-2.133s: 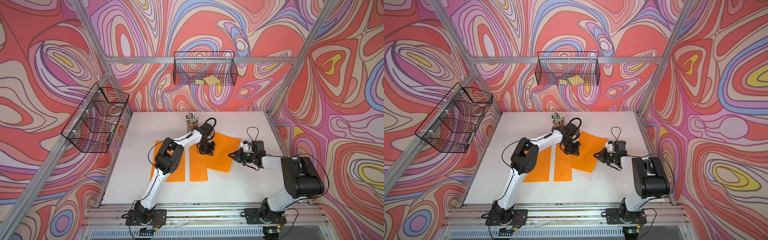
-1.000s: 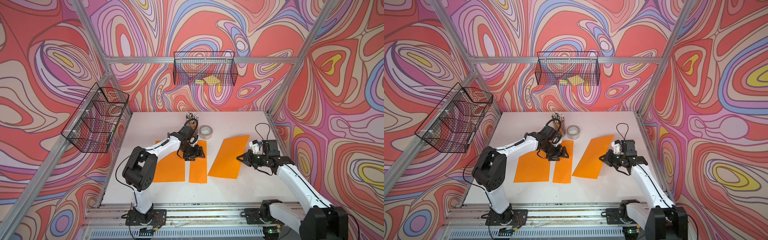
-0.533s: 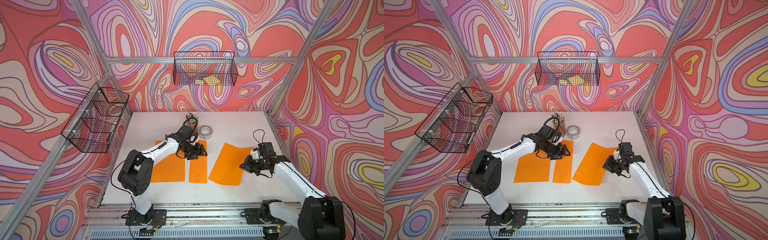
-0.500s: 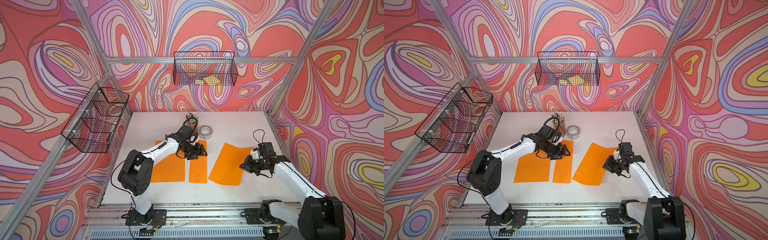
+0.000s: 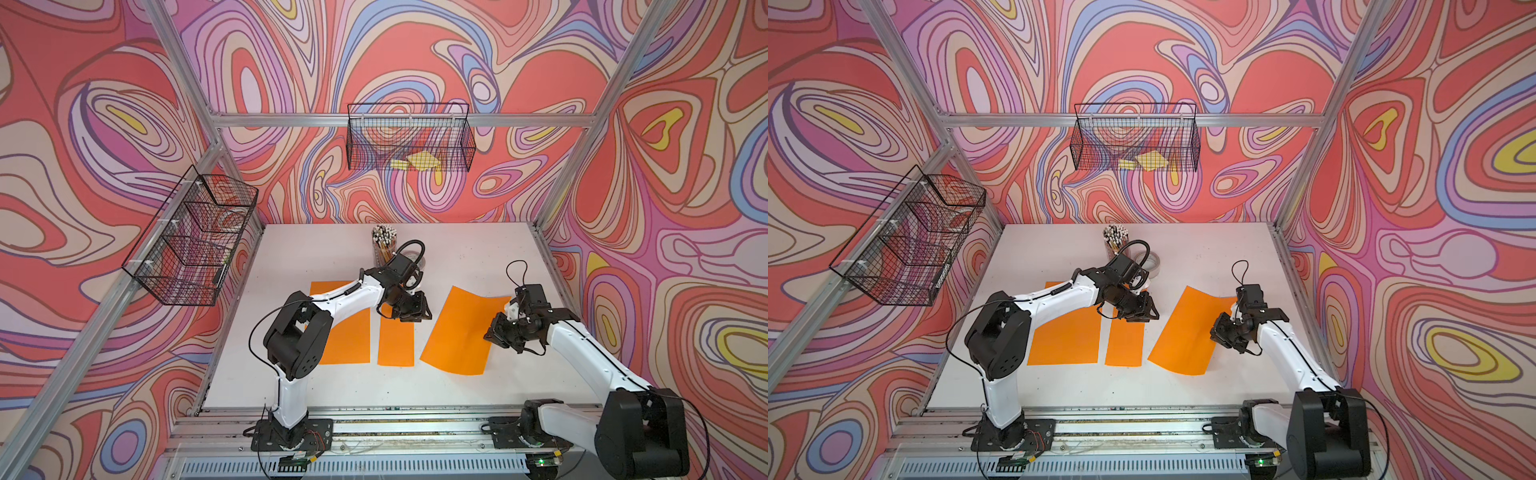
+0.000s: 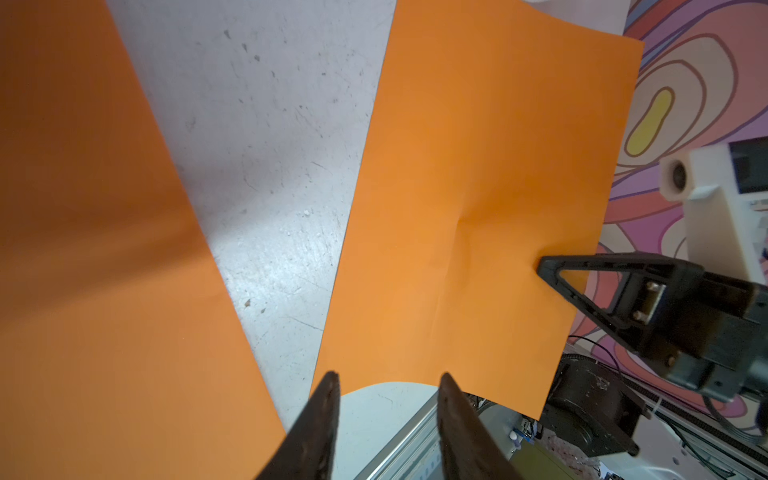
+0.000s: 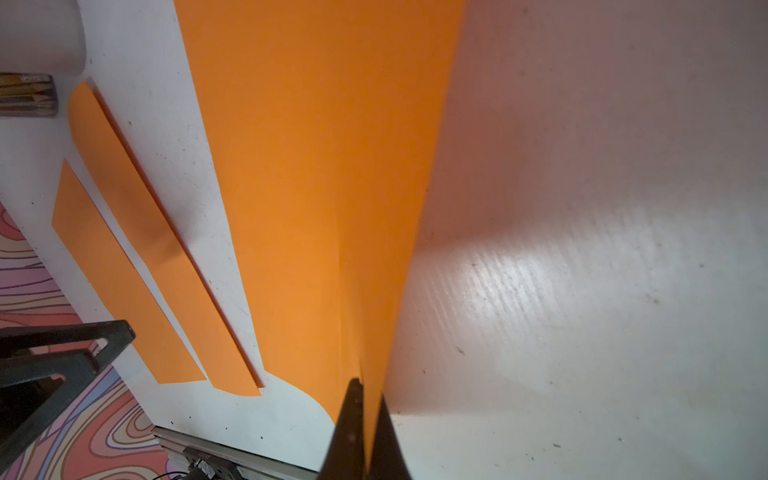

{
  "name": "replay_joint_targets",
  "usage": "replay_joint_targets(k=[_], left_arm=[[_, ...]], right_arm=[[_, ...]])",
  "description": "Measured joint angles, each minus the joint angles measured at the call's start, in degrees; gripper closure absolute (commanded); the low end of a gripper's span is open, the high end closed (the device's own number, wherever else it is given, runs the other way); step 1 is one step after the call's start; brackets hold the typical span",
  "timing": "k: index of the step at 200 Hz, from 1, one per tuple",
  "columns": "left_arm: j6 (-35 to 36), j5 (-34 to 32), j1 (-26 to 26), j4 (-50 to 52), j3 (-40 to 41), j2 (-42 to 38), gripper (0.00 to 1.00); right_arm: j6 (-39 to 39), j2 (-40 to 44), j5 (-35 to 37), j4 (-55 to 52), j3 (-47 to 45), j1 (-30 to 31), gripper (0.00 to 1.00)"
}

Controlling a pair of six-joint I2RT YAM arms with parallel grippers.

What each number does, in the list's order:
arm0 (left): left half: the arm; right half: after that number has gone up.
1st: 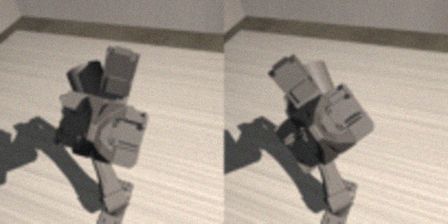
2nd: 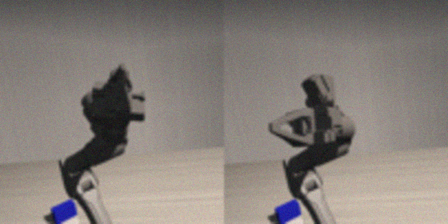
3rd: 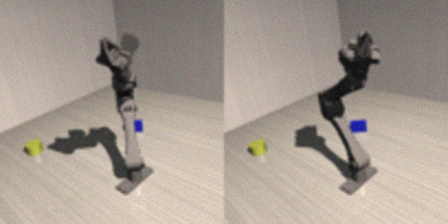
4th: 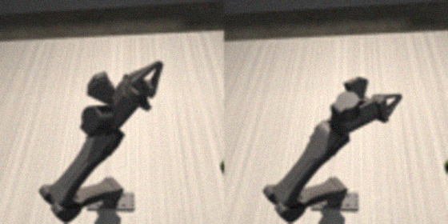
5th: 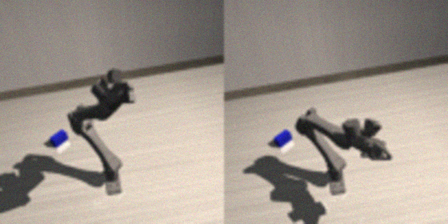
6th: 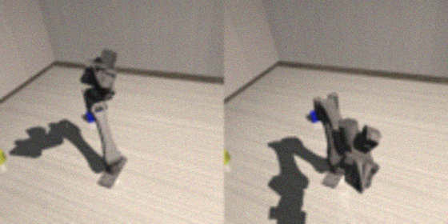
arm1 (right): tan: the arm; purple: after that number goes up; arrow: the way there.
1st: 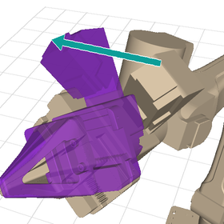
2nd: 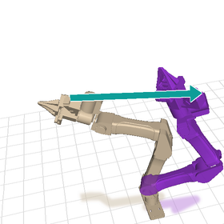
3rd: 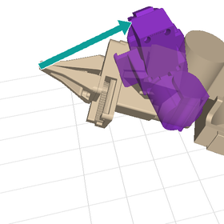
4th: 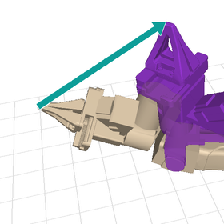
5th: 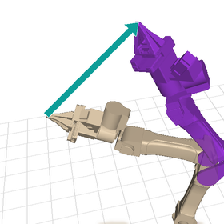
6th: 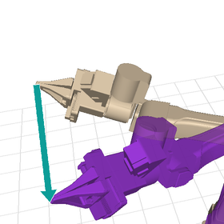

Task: Fold the rectangular paper in half along the long edge
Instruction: Adjust the paper at the center of the board.

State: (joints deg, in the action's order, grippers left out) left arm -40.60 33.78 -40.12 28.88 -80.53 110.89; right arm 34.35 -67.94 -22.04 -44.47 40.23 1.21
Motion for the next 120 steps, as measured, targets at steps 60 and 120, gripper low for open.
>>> replay_joint_targets(k=[60,120], left_arm=[[-1.7,-0.1,-4.3,-0.9,-1.4,5.0,0.79],[-2.3,0.3,-5.6,-1.5,-3.5,8.2,0.83]], right_arm=[[-0.7,-0.9,0.1,0.1,0.0,0.0,1.00],[-0.8,-1.3,0.0,-0.2,0.5,0.0,1.00]])
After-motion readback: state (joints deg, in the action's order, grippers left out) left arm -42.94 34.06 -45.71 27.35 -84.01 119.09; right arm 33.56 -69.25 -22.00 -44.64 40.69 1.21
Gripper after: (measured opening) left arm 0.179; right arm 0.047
